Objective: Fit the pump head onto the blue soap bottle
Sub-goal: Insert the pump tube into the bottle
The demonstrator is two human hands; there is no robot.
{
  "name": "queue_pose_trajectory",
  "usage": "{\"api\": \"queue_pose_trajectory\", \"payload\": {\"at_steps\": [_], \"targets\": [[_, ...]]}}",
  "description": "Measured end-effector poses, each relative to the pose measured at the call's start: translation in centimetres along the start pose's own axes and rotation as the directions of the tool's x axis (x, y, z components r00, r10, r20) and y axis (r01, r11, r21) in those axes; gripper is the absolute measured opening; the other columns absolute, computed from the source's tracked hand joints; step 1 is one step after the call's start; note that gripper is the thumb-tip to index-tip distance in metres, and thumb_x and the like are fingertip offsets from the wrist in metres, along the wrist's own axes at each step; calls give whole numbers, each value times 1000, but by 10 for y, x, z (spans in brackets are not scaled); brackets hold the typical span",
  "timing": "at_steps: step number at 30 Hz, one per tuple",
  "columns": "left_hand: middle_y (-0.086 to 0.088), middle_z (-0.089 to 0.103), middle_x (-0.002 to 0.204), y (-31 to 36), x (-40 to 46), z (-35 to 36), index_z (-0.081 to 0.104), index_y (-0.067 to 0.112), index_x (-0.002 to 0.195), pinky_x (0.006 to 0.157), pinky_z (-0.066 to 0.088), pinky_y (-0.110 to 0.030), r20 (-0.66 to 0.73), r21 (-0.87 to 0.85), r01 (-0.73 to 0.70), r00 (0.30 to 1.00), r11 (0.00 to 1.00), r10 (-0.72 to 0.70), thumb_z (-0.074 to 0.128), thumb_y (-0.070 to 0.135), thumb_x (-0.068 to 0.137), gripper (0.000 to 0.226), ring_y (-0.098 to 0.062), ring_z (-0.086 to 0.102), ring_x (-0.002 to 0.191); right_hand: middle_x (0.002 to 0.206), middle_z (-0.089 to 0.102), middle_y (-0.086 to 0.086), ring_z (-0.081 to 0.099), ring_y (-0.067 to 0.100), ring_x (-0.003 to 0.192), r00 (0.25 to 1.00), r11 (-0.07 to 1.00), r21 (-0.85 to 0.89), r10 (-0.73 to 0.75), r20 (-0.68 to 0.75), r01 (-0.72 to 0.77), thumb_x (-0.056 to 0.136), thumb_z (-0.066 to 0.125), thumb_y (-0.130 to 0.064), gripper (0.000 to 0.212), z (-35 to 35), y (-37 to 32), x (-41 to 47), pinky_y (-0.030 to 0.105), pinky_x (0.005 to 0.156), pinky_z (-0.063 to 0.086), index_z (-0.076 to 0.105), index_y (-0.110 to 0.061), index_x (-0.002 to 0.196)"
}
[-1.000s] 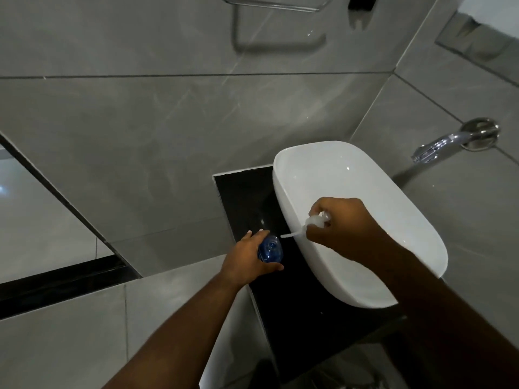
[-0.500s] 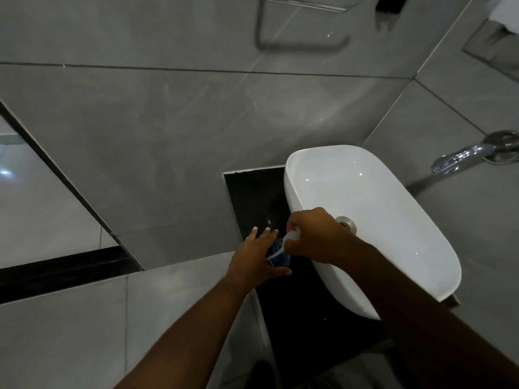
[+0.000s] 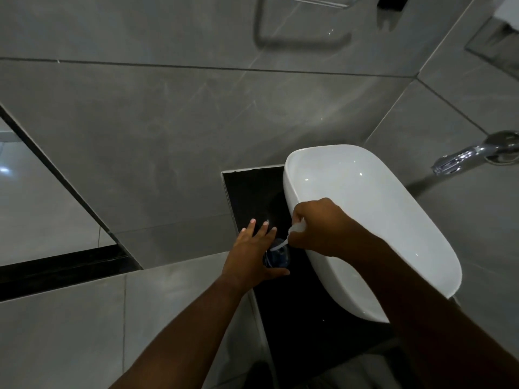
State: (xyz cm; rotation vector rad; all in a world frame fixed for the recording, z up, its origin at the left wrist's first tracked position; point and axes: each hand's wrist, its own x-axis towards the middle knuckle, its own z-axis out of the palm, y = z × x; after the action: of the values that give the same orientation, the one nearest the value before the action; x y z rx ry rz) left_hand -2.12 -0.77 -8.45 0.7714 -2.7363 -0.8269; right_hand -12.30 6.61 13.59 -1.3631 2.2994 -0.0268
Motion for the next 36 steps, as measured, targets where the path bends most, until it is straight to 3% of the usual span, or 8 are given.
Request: {"api": "queue_pose_trajectory", "payload": {"at_steps": [6,13,19,24,27,31,34,36], "targets": [[-2,17,160,-2,0,-4,20,28,151,113,-3,-39,1,14,-30,1000,999,30,59,81,66,107,-24,-3,146,76,59,6,54,20,71,994,998,-24,-56,-95,54,74,72,-22,18,-22,8,-8,21,53,36,61,-9,81],[-2,15,161,2,0,-4,17,27,152,113,-4,-40,8,47,-11,1000,999,10,58,81,67,109,-25,-4,147,89,64,6,58,19,82,998,997,-41,-61,-12,61,73,76,-29,31,6,13,11,27,71,46,66,-10,96],[-2,18,160,5,-1,-6,20,26,151,114,-4,-39,-16,46,1,1000,999,-1,61,79,67,107,-25,-1,147,96,70,10,64,20,83,999,998,42,-45,19,45,74,73,-27,29,50,26,32,29,73,52,67,-9,96],[-3,23,159,6,-4,-7,25,26,150,116,0,-41,-59,26,-10,998,1000,12,63,78,67,105,-26,2,147,134,55,18,54,27,121,994,993,118,-36,106,23,85,66,-17,50,76,39,39,28,103,38,50,-3,131],[-3,25,158,6,-5,-8,27,30,150,116,2,-41,-72,8,-26,997,1000,27,60,80,66,103,-26,4,147,116,67,9,64,21,104,991,950,282,-125,-44,132,77,73,-17,45,82,50,31,30,91,51,60,-13,120],[-3,25,158,5,-3,-9,32,27,148,115,1,-41,-77,44,-52,995,998,56,52,85,66,103,-26,4,147,100,69,9,64,20,88,995,952,297,-52,-90,77,82,70,-25,29,93,56,34,25,78,45,63,-11,106],[-3,26,158,4,-3,-8,32,27,148,115,1,-40,-89,63,-57,994,996,63,50,85,68,101,-25,4,147,85,64,0,59,14,76,991,948,318,30,-133,14,75,75,-36,32,102,59,39,20,66,42,60,-17,95],[-4,27,157,3,-4,-7,32,26,148,115,2,-41,-96,47,-60,993,997,65,50,85,68,100,-25,4,146,87,61,-7,58,10,77,989,933,360,31,-143,23,73,76,-38,36,108,64,39,14,62,39,60,-22,101]]}}
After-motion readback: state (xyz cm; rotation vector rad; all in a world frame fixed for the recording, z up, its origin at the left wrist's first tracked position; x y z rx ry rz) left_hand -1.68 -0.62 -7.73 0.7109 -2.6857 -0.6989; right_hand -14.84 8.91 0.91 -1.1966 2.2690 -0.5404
